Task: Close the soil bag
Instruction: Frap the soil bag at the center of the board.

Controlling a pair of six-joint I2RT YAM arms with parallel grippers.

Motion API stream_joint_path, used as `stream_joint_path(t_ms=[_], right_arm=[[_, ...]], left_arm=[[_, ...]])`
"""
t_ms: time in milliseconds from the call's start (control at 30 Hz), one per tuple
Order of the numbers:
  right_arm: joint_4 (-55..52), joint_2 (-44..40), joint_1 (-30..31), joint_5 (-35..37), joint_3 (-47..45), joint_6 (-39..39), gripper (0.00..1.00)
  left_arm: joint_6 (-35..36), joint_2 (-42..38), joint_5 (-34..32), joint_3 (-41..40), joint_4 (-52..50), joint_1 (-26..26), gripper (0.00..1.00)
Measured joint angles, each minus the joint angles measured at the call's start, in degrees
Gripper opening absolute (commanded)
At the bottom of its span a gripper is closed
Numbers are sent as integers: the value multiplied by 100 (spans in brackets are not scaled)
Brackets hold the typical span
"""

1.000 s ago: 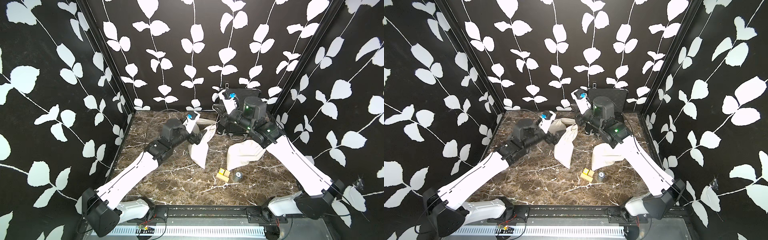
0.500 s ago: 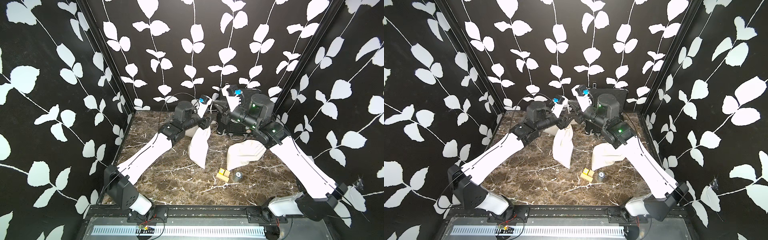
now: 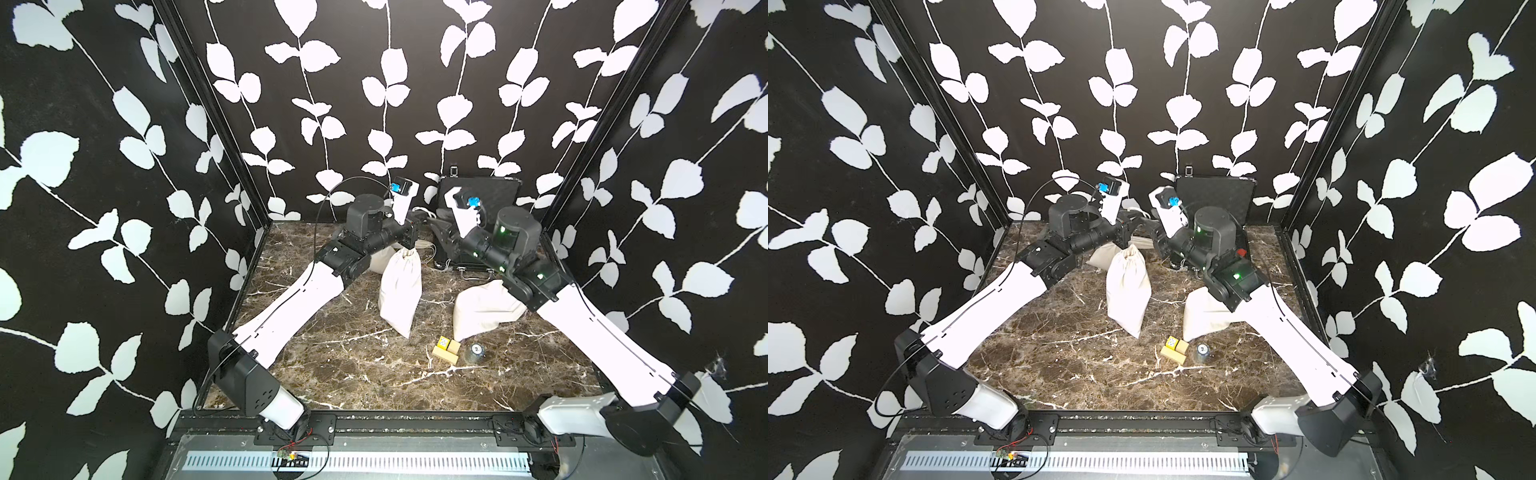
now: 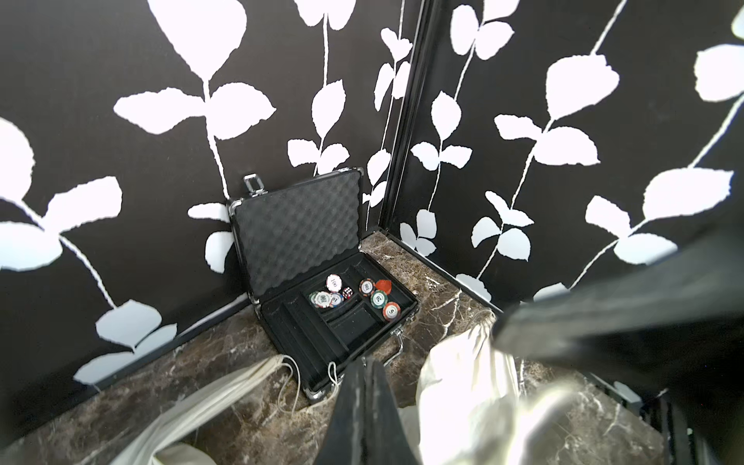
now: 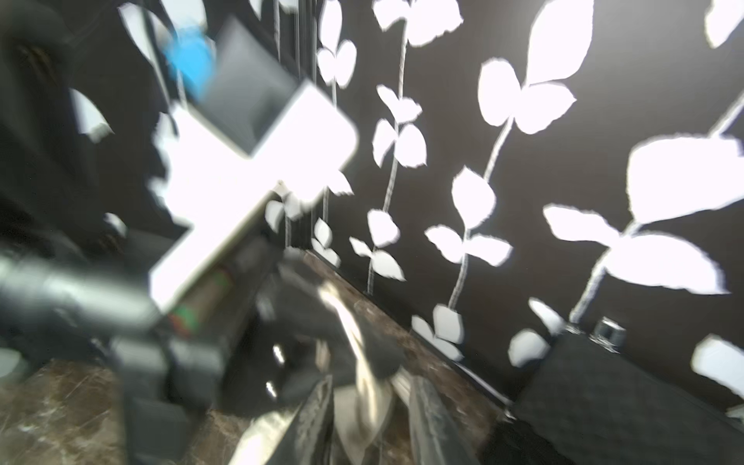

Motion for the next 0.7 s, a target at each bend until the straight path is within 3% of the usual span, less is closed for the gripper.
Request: stream_joint_path(t_ms=[100,233,467,567,700], right_arm=[[452,-249,46,103,-907,90,57],[992,-247,313,160,-1663,225,63],[2052,282,706,435,-1694,428,69],[2382,570,745,638,-1462,501,64],[2734,914,754,984,-1156,590,45]], left_arm=[[-258,-13,-61,57,-138,35,0],[-577,-15,-90,118,-260,59,0],[-949,-17,-63,140,-310,63,0],[-1036,-26,-55,142,-334,63,0],[-1091,-46,-35,144,-348,63,0]])
